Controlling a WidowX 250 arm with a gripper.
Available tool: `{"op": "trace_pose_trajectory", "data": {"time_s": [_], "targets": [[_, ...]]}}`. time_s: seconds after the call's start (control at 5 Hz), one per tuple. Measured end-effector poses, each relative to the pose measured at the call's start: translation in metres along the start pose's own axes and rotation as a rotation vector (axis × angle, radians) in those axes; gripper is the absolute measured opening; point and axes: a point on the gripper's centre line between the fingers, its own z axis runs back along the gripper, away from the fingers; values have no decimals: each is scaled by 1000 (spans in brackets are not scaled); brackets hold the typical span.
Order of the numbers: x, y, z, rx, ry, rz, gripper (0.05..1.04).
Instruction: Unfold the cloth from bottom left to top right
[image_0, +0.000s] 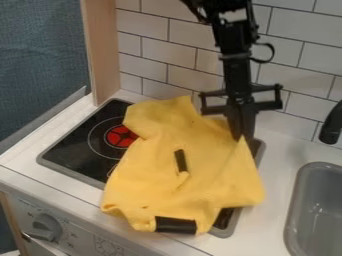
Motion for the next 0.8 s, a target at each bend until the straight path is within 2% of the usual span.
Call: {"op": "trace_pose_trajectory", "data": {"time_s": [0.2, 0.6, 0.8], "targets": [[13, -5, -18, -2, 7, -20, 50], [16, -7, -28, 14, -11, -39, 72], [11, -5, -31, 13, -20, -21, 226]]}}
